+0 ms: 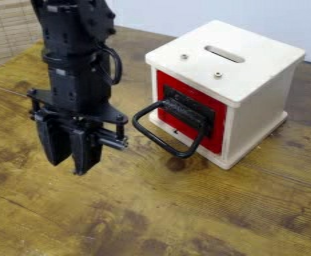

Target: Close the drawer

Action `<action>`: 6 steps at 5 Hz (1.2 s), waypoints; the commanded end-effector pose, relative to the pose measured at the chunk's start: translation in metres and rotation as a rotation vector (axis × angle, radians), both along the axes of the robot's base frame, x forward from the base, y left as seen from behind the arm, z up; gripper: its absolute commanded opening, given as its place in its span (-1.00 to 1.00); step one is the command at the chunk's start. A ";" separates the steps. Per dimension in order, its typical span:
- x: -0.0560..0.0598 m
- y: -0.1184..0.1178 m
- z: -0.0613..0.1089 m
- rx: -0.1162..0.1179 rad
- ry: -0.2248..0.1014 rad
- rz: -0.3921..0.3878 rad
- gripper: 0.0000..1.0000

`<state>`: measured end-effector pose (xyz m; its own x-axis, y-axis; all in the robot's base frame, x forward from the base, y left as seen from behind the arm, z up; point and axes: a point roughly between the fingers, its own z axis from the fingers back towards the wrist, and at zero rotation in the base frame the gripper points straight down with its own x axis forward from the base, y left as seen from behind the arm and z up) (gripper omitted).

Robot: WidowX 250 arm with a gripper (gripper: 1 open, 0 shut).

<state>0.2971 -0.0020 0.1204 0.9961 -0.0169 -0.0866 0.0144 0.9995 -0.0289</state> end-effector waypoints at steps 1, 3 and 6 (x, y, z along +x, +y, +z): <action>0.009 0.007 0.019 0.001 -0.068 0.024 -1.00; 0.013 0.007 0.022 -0.002 -0.076 0.040 -1.00; 0.015 0.008 0.020 -0.007 -0.071 0.051 -1.00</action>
<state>0.3044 0.0001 0.1256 0.9973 0.0136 -0.0717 -0.0161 0.9993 -0.0347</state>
